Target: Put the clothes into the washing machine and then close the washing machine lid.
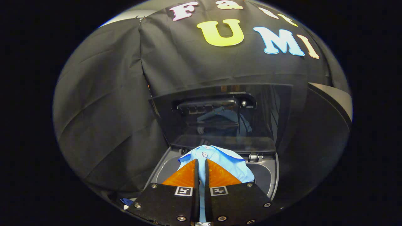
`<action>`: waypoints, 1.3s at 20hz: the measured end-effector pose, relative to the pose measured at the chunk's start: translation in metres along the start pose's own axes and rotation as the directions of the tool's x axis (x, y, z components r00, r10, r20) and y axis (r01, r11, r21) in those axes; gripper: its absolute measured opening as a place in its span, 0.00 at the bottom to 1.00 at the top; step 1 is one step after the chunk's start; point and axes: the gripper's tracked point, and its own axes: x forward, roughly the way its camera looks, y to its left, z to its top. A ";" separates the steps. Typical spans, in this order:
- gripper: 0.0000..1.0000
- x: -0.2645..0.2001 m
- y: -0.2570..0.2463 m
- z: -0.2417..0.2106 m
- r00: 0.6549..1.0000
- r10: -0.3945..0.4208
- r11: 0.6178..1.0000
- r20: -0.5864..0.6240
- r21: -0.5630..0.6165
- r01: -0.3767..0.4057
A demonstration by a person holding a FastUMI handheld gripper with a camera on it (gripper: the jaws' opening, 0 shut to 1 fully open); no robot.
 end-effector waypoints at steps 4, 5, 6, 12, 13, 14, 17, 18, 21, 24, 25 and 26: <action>0.22 0.003 -0.005 -0.019 0.998 -0.059 0.998 -0.039 -0.038 0.057; 0.24 0.003 -0.006 -0.018 0.997 -0.065 0.997 -0.034 -0.038 0.064; 0.29 0.005 -0.005 -0.018 0.997 -0.068 0.997 -0.031 -0.030 0.067; 0.96 -0.006 -0.007 0.001 0.994 -0.107 0.993 0.034 -0.048 0.109; 0.95 -0.009 -0.006 0.005 0.993 -0.110 0.992 0.053 -0.057 0.113; 0.96 -0.013 -0.005 0.014 0.990 -0.111 0.991 0.082 -0.066 0.117; 0.96 -0.030 0.006 0.052 0.973 -0.102 0.987 0.205 -0.102 0.125; 0.96 -0.036 0.009 0.065 0.964 -0.098 0.985 0.248 -0.113 0.130; 0.96 -0.037 0.020 0.091 0.937 -0.085 0.980 0.340 -0.143 0.141; 0.95 -0.042 0.030 0.119 0.913 -0.074 0.970 0.402 -0.183 0.159; 0.96 -0.040 0.033 0.126 0.907 -0.069 0.969 0.415 -0.187 0.159; 0.95 -0.039 0.035 0.134 0.902 -0.072 0.969 0.425 -0.183 0.164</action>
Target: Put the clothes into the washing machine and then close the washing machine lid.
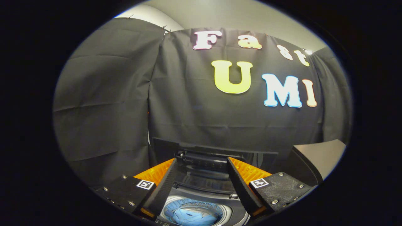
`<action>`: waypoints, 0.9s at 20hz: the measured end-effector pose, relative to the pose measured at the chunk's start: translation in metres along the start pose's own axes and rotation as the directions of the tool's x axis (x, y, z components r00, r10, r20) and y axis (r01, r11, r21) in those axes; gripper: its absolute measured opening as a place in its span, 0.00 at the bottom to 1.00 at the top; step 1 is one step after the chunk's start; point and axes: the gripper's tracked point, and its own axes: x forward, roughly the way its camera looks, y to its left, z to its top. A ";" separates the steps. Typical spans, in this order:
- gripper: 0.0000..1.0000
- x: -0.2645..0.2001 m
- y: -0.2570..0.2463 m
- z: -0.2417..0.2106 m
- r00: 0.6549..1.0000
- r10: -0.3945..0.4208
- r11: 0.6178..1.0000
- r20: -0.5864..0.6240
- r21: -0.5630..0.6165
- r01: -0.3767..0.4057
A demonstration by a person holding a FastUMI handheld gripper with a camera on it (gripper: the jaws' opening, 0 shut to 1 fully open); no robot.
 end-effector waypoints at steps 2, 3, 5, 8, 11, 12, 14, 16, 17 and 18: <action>0.95 0.012 0.000 0.012 1.000 -0.017 1.000 0.012 -0.002 0.017; 0.95 0.020 0.000 0.018 1.000 -0.025 1.000 0.013 -0.001 0.025; 0.95 0.033 -0.005 0.028 0.999 -0.047 0.999 0.012 0.010 0.047; 0.95 0.057 -0.016 0.036 0.996 -0.088 0.996 -0.002 0.030 0.088; 0.95 0.082 -0.025 0.038 0.992 -0.125 0.991 -0.028 0.049 0.126; 0.96 0.091 -0.028 0.038 0.990 -0.132 0.990 -0.041 0.051 0.134; 0.95 0.105 -0.034 0.031 0.984 -0.156 0.986 -0.080 0.045 0.160; 0.96 0.118 -0.033 0.019 0.978 -0.154 0.983 -0.143 0.074 0.166; 0.96 0.122 -0.034 0.016 0.975 -0.158 0.981 -0.157 0.090 0.173; 0.96 0.126 -0.034 0.014 0.972 -0.161 0.979 -0.171 0.093 0.179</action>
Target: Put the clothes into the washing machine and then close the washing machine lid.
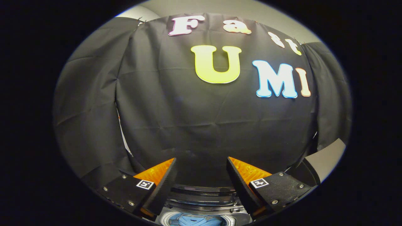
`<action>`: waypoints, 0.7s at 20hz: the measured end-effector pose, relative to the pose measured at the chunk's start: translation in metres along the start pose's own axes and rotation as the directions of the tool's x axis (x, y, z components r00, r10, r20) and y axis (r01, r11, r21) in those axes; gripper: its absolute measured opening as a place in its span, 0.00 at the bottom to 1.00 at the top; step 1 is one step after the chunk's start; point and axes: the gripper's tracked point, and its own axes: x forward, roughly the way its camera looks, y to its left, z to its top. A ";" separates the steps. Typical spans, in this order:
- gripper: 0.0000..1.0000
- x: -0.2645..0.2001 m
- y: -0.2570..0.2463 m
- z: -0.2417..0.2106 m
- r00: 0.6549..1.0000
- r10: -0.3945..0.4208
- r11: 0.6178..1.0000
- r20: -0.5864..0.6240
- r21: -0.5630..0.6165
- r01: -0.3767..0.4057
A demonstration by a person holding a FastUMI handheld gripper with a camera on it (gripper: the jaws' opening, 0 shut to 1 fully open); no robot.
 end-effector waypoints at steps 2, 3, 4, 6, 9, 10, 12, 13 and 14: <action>0.95 0.010 -0.002 -0.008 0.999 -0.015 1.000 -0.050 -0.023 0.013; 0.96 0.014 -0.002 -0.015 0.997 -0.022 0.999 -0.071 -0.037 0.019; 0.96 0.017 -0.005 -0.022 0.995 -0.041 0.998 -0.095 -0.045 0.037; 0.96 0.016 0.000 -0.036 0.989 -0.026 1.000 -0.146 -0.004 0.026; 0.96 0.017 0.001 -0.041 0.984 -0.019 0.999 -0.178 0.029 0.025; 0.96 0.014 0.000 -0.038 0.985 -0.017 0.999 -0.170 0.032 0.022; 0.97 0.007 0.002 -0.039 0.987 -0.015 0.999 -0.158 0.032 0.021; 0.97 0.002 0.002 -0.040 0.988 -0.014 0.999 -0.153 0.031 0.019; 0.97 -0.002 0.002 -0.041 0.989 -0.013 0.999 -0.144 0.031 0.018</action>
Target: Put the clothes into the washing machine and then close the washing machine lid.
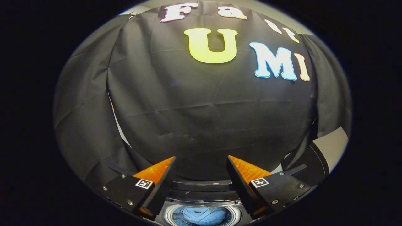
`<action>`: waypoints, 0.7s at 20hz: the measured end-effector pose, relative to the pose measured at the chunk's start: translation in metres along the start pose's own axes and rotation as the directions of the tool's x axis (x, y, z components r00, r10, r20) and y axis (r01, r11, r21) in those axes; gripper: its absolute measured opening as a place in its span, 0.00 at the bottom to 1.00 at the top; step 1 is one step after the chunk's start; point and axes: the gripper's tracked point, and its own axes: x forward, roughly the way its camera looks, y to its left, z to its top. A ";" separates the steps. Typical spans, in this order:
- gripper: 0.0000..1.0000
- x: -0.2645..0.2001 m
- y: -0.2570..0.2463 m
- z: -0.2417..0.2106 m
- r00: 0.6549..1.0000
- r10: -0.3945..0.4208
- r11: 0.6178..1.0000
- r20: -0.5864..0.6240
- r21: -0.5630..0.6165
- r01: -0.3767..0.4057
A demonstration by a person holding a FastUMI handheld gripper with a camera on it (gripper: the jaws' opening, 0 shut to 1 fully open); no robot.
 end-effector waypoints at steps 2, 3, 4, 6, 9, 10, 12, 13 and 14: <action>0.97 -0.008 0.001 -0.002 1.000 0.004 1.000 0.018 -0.005 -0.004; 0.97 -0.013 0.000 -0.004 1.000 0.006 1.000 0.027 -0.006 -0.006; 0.97 -0.017 0.001 -0.005 0.999 0.006 1.000 0.033 -0.007 -0.006; 0.97 -0.026 0.001 -0.010 0.999 0.005 1.000 0.050 -0.008 -0.005; 0.97 -0.040 0.004 -0.017 0.997 0.004 1.000 0.074 -0.012 -0.003; 0.97 -0.044 0.004 -0.019 0.997 0.003 1.000 0.081 -0.012 -0.002; 0.97 -0.052 0.004 -0.024 0.996 0.004 1.000 0.089 -0.014 -0.003; 0.97 -0.056 0.005 -0.028 0.996 0.004 1.000 0.089 -0.014 -0.003; 0.97 -0.060 0.006 -0.031 0.996 0.003 1.000 0.090 -0.014 -0.002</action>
